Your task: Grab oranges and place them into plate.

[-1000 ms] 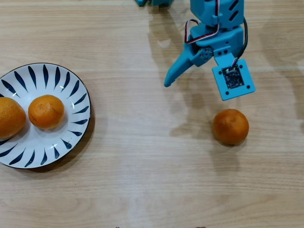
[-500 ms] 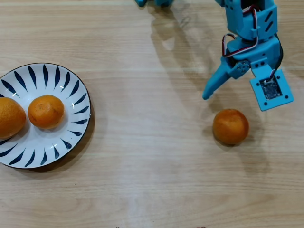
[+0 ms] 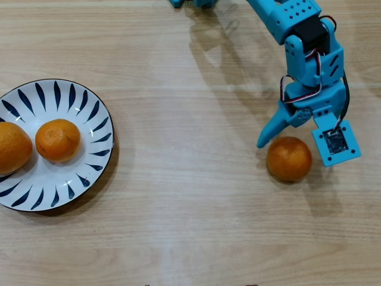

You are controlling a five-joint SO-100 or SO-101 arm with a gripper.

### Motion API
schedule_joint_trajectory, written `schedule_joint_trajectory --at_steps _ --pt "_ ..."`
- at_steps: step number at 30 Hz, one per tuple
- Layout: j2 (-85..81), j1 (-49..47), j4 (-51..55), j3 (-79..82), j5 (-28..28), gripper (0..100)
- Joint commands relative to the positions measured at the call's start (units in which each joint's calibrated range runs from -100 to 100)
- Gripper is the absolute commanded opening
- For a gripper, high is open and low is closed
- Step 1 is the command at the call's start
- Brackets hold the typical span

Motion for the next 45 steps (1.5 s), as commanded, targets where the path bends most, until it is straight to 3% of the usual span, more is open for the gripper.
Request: schedule_joint_trajectory --at_steps 1,26,35,45 --pt "1.01 0.65 -4.97 -2.76 1.27 51" --pt "1.94 4.68 -6.18 2.22 3.42 50" --pt "1.94 4.44 -6.18 2.22 3.42 34" --pt "1.85 3.96 -6.18 2.12 3.36 33"
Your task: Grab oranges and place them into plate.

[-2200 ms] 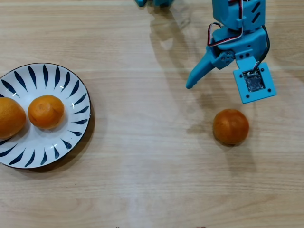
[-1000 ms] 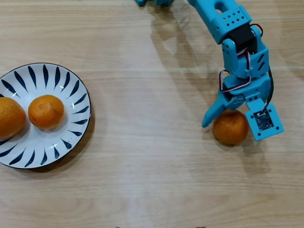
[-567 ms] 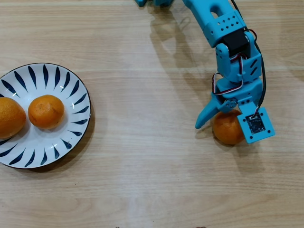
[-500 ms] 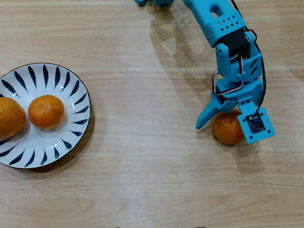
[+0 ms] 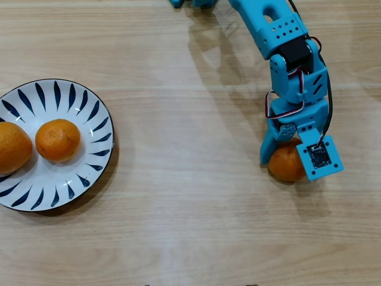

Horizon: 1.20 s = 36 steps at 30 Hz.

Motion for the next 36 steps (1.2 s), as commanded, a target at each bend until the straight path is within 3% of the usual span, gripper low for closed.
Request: schedule_joint_trajectory --at_steps 1,6,13,17,27,36 --pt "-0.86 0.33 -0.92 -0.97 0.29 33" --pt "-1.11 0.25 -0.92 -0.97 0.29 26" --pt "-2.21 0.89 -0.75 -0.97 0.6 27" --pt "-9.9 4.36 0.54 0.47 4.52 27" --pt "-42.36 30.97 8.45 26.1 19.68 27" --pt "-51.07 52.59 7.59 40.13 29.82 27"
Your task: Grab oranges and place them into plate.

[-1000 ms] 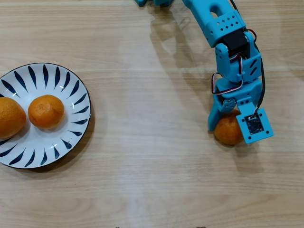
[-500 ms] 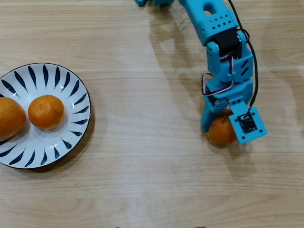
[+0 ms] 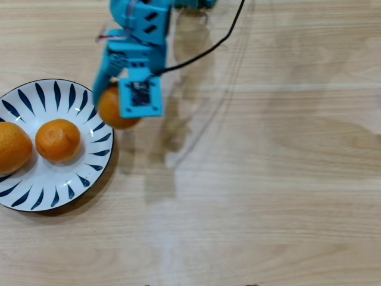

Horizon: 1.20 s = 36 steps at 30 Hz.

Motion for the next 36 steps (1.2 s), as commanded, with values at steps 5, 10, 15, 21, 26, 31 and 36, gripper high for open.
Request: schedule_joint_trajectory --at_steps 5,10,15,21,26,31,36 --pt "-4.69 13.66 -1.11 2.54 7.4 27" --pt "3.6 16.08 -10.48 1.45 9.86 27" --pt "8.33 15.35 -11.94 -0.27 9.8 35" --pt "8.33 13.82 -11.94 -0.63 9.8 48" --pt "7.57 13.74 -11.0 -0.63 9.75 48" --pt "-3.33 10.43 -6.87 3.71 12.1 37" --pt "-28.19 -3.28 -6.96 21.28 23.34 1"
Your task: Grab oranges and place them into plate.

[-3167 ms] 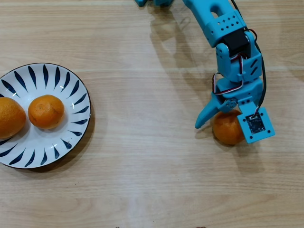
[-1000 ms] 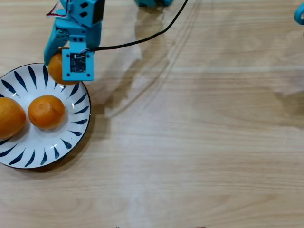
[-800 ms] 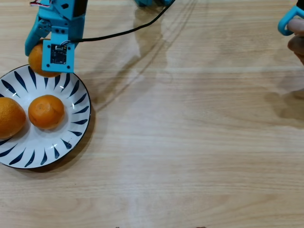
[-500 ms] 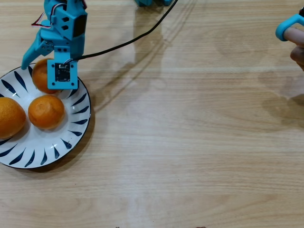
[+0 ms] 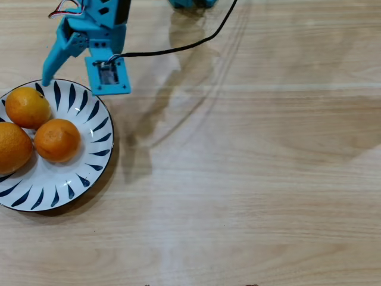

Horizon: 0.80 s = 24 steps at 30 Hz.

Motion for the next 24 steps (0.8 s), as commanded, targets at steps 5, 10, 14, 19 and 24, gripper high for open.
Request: schedule_joint_trajectory --at_steps 5,10,14,19,24 --pt "-37.05 -17.7 -0.24 27.44 10.88 4" --pt "-55.9 -24.07 -0.32 45.82 12.66 4" --pt "-71.54 -28.11 -0.24 59.94 12.71 4" --pt "-85.23 -29.8 -0.24 75.15 12.4 2" --pt "-85.23 -30.28 0.36 79.59 12.71 2"
